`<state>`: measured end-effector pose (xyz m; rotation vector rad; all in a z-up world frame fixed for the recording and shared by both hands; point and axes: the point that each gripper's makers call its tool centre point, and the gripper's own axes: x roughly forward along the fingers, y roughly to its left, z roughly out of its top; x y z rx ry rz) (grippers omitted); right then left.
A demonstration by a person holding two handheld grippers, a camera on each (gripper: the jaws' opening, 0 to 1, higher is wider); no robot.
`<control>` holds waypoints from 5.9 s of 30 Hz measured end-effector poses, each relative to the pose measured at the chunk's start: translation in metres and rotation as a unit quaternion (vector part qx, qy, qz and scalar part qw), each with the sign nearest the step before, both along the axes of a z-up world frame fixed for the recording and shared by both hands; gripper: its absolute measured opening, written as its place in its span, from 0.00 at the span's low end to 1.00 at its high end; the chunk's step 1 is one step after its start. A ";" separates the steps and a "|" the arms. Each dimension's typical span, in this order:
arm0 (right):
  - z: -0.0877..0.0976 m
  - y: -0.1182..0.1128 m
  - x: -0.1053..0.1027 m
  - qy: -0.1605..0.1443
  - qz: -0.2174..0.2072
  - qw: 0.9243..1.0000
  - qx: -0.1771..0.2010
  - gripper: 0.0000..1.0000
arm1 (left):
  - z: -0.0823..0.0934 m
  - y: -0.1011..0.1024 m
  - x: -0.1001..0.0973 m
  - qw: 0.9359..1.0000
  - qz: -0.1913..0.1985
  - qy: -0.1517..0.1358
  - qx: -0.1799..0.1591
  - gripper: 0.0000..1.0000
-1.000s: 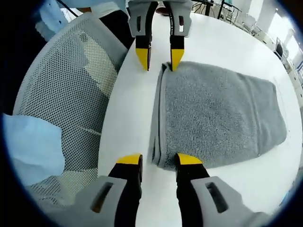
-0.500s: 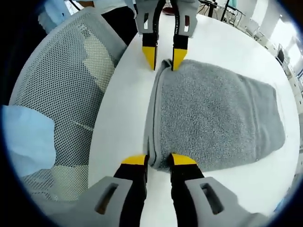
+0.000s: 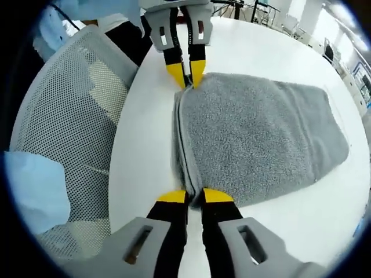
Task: Fold the towel on the table until its edges align and the towel forms a compact rectangular stack.
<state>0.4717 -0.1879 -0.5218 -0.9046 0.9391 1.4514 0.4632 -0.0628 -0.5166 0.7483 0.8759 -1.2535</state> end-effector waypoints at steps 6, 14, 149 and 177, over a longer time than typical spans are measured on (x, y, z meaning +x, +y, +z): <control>0.001 0.000 -0.002 -0.001 -0.004 1.000 0.000 0.05 | 0.001 -0.004 -0.015 1.000 -0.020 0.016 0.017 0.18; 0.003 0.000 -0.001 0.000 -0.001 1.000 -0.002 0.06 | -0.002 -0.009 -0.016 0.999 -0.020 -0.028 0.026 0.25; 0.036 -0.013 -0.034 0.060 0.027 0.997 0.029 0.03 | 0.035 -0.014 -0.033 0.999 0.004 0.040 -0.036 0.04; 0.042 -0.009 -0.057 0.066 0.036 0.997 0.024 0.03 | 0.032 -0.015 -0.061 0.999 -0.016 0.032 -0.021 0.04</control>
